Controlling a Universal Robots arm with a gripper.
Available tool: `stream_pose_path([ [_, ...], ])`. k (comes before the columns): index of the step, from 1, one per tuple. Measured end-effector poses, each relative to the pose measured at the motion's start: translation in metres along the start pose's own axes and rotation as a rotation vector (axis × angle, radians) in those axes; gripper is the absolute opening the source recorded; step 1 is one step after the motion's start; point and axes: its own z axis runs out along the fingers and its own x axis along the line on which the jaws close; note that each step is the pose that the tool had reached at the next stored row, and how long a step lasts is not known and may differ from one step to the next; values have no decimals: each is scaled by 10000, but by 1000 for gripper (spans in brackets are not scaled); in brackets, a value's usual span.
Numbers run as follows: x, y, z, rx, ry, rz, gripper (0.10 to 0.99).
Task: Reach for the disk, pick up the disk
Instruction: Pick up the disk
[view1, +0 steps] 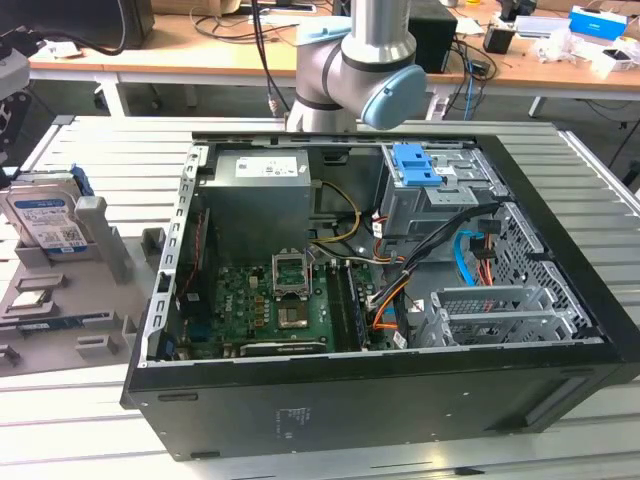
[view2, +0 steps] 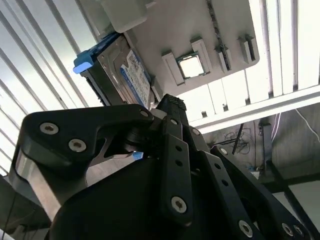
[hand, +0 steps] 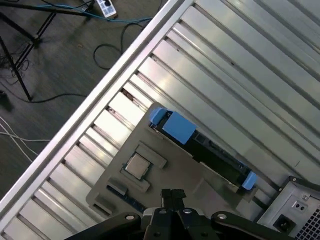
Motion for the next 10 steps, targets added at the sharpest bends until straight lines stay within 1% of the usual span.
stream_pose_path([
  [4, 0, 0, 0, 0, 18, -463, 106],
  [10, 0, 0, 0, 1, 58, -1504, 106],
])
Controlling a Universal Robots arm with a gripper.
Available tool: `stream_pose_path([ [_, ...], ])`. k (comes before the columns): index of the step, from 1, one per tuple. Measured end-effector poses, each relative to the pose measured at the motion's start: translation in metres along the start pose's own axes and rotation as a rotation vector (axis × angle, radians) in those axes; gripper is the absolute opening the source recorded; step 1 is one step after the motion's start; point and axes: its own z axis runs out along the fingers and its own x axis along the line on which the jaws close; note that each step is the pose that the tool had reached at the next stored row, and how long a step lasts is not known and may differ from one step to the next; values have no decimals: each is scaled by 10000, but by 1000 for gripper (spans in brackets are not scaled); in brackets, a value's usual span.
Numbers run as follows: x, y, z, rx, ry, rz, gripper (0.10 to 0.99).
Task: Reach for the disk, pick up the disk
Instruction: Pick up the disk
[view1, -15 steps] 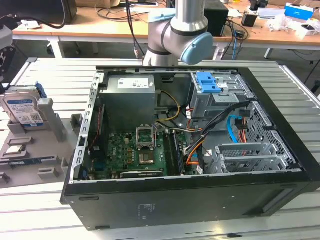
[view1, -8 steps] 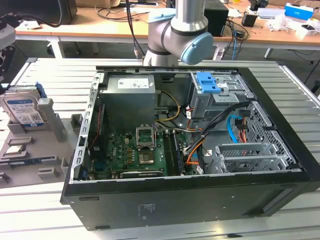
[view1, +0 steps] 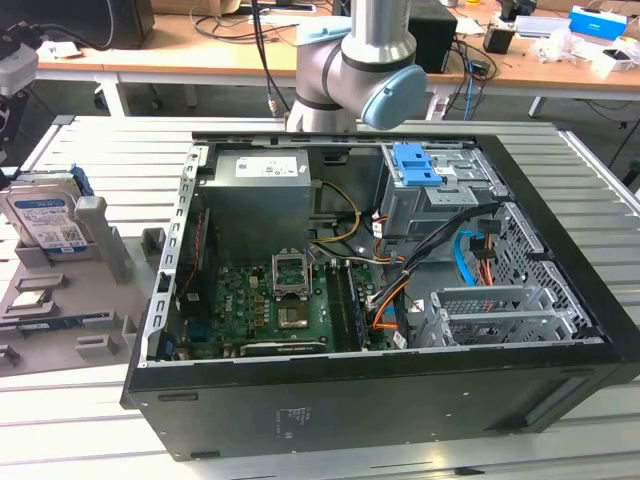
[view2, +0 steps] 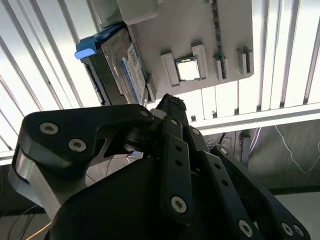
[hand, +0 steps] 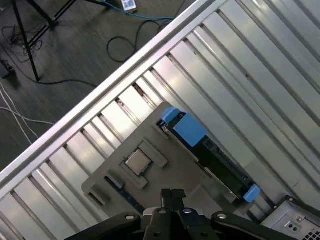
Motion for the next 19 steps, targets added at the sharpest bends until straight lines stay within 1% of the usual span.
stream_pose_path([
  [2, 0, 0, 0, 0, 9, -221, 106],
  [3, 0, 0, 0, 1, 29, -747, 106],
  [4, 0, 0, 0, 1, 45, -1157, 106],
  [7, 0, 0, 0, 1, 59, -1537, 106],
  [9, 0, 0, 0, 2, 80, -2076, 106],
  [16, 0, 0, 0, 2, 116, -3023, 106],
  [19, 0, 0, 0, 2, 127, -3314, 106],
])
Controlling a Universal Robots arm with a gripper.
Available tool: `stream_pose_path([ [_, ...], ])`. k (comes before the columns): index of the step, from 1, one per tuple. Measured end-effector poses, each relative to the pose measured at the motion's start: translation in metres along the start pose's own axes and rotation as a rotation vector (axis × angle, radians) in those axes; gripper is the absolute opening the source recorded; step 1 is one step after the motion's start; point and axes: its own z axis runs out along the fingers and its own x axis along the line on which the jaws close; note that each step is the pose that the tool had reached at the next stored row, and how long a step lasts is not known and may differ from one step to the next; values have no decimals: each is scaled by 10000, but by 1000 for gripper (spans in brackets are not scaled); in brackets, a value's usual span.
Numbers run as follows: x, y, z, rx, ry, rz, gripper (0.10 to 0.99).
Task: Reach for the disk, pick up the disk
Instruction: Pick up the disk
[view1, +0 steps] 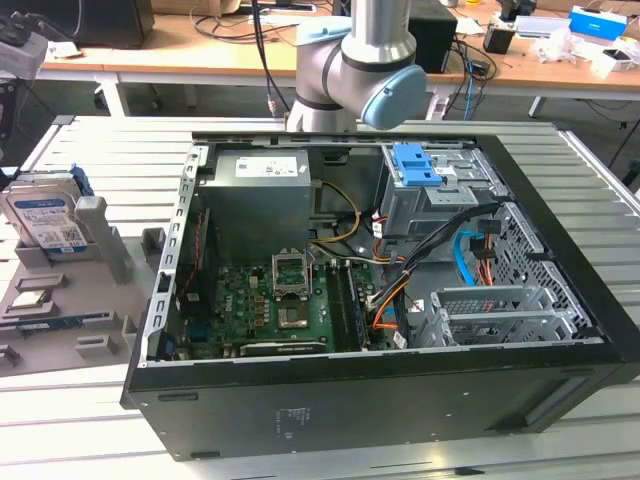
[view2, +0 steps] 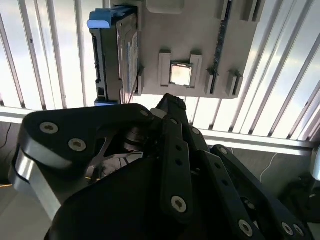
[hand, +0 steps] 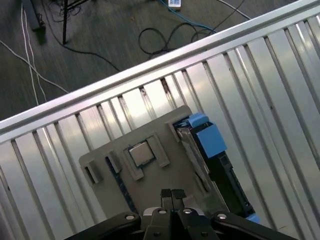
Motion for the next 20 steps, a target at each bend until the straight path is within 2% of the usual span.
stream_pose_path([
  [20, 0, 0, 0, 1, 117, -3064, 106],
])
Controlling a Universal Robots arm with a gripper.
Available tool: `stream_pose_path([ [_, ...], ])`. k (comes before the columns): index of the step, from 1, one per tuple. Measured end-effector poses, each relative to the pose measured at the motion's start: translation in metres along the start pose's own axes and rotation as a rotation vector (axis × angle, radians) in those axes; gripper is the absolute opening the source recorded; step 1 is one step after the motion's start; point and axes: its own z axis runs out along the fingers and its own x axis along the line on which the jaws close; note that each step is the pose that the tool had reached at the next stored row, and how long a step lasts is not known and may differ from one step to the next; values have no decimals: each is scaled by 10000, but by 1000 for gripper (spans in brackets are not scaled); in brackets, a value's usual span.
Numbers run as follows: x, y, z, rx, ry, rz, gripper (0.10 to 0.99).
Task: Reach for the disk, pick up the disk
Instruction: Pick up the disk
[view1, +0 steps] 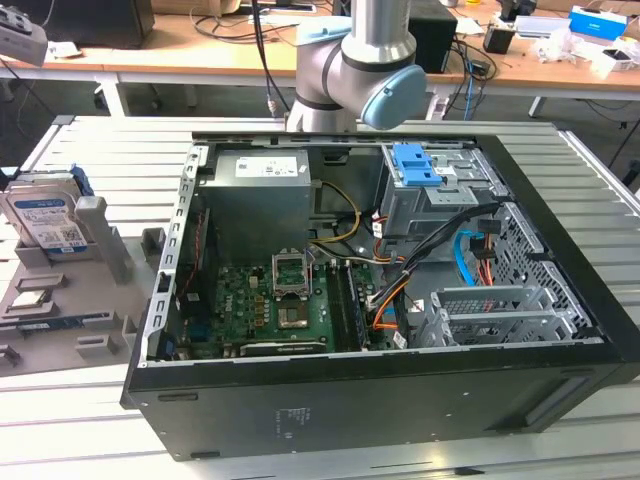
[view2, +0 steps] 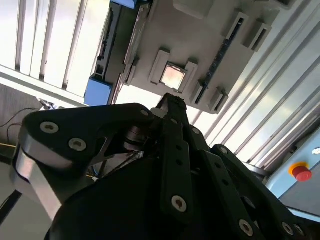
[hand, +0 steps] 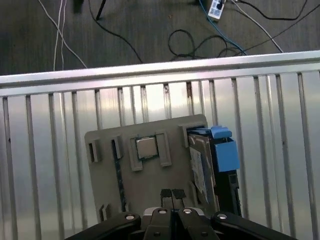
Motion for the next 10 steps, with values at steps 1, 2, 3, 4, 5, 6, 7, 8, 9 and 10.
stream_pose_path([
  [1, 0, 0, 0, 0, 5, -151, 106],
  [2, 0, 0, 0, 0, 9, -241, 106],
  [3, 0, 0, 0, 0, 14, -388, 106],
  [4, 0, 0, 0, 0, 19, -487, 106],
  [5, 0, 0, 0, 1, 27, -719, 106],
  [6, 0, 0, 0, 1, 34, -894, 106],
  [7, 0, 0, 0, 0, 40, -1044, 106],
  [8, 0, 0, 0, 1, 43, -1142, 106],
  [9, 0, 0, 0, 1, 47, -1231, 106],
  [10, 0, 0, 0, 1, 53, -1395, 106],
])
